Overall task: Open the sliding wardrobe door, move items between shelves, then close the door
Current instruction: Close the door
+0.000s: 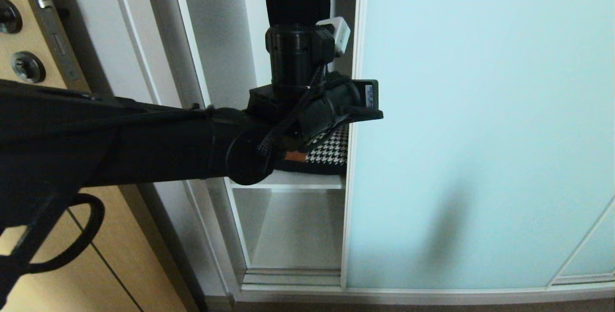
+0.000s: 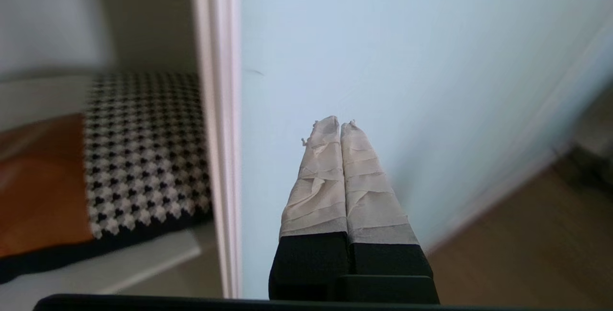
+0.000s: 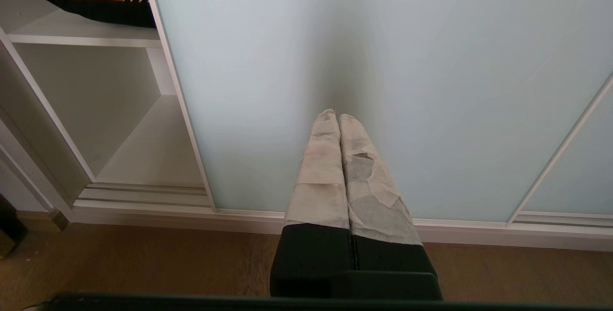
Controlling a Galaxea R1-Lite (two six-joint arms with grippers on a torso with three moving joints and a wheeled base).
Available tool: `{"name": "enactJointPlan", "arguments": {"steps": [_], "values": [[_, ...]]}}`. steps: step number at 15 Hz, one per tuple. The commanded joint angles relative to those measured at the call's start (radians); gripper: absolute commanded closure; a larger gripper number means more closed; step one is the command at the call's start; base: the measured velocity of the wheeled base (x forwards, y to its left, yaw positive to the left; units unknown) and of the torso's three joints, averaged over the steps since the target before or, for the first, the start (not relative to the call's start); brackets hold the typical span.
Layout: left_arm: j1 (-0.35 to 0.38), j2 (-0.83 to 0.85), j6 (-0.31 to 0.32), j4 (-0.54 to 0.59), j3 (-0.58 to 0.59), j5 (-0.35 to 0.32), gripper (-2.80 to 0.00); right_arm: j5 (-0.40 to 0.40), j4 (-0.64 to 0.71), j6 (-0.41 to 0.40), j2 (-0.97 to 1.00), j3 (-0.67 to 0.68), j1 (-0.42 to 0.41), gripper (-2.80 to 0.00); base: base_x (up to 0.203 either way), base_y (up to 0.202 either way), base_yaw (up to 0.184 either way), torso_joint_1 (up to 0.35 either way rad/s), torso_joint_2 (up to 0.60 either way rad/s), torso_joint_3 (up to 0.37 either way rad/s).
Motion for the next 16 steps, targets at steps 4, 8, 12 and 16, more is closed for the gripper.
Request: {"name": "enactJointPlan", "arguments": {"steps": [4, 8, 12, 16], "values": [[-0.009, 0.104, 0.004, -0.036, -0.117, 0.054, 0.00, 0.000, 0.000, 0.000, 0.001, 0.000, -0.002, 0.00, 0.000, 0.000, 0.000, 0.000, 0.00, 0.000], [-0.009, 0.185, -0.004, -0.027, -0.203, 0.056, 0.00, 0.000, 0.000, 0.000, 0.001, 0.000, -0.001, 0.00, 0.000, 0.000, 0.000, 0.000, 0.00, 0.000], [-0.008, 0.253, -0.006, -0.037, -0.250, 0.056, 0.00, 0.000, 0.000, 0.000, 0.001, 0.000, -0.001, 0.00, 0.000, 0.000, 0.000, 0.000, 0.00, 0.000], [-0.007, 0.300, -0.017, -0.035, -0.287, 0.042, 0.00, 0.000, 0.000, 0.000, 0.001, 0.000, 0.000, 0.00, 0.000, 0.000, 0.000, 0.000, 0.00, 0.000]]}}
